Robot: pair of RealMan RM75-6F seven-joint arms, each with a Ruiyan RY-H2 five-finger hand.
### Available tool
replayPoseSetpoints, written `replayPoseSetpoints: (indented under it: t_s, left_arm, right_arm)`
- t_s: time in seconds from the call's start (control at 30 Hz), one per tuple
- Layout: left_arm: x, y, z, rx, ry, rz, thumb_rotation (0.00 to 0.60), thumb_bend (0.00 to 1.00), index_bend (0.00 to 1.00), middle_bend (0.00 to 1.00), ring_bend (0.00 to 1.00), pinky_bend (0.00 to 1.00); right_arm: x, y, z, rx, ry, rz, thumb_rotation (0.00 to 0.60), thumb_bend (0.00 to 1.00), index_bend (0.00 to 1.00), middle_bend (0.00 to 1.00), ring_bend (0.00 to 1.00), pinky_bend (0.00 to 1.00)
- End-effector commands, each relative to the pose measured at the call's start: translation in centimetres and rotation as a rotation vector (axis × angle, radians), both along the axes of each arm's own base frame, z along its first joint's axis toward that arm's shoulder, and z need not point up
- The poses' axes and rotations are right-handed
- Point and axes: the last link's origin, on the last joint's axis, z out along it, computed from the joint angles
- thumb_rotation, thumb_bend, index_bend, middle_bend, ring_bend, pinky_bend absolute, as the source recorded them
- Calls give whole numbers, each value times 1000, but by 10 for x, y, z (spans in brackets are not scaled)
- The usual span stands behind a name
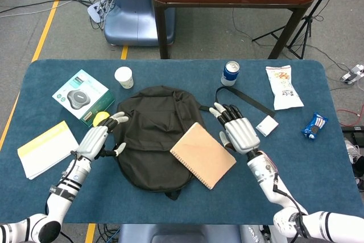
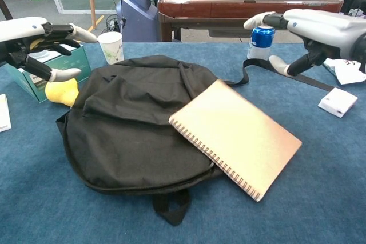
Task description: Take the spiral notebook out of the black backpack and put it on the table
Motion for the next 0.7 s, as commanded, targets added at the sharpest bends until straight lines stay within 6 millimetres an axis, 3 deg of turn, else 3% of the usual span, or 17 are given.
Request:
replayPoseSetpoints:
  t_s: [0.03,0.17,0.27,0.33,0.4,0.7]
  left_arm:
    - [-1,0,1,2,-1,1,600,324,167,77,78,102]
    - [-3,2,2,7,-5,7,600,324,167,77,78,102]
    - [-7,2,3,21,-1,16,600,324,167,77,78,102]
    - [-12,2,6,39,10,26,600,324,167,77,78,102]
    - [-19,1,11,56,25,39,600,324,169,77,78,102]
    - [-64,-20,44,170,98,136,600,324,182,77,78,102]
  right_arm:
    - [-4,-2,12,-48,-3,-7,600,554,0,0,0,39]
    - [-12,8,35,-122,2,9,600,547,0,25,0,39]
    - [-25,21,51,-181,30,23,600,547,20,141,65,149]
    - [-37,33,63,-204,46,12,600,547,127,224,158,270]
    - [-48,45,74,-210,60,-5,600,547,218,278,223,326]
    - [-95,96,116,-192,109,-91,600,548,294,309,248,349]
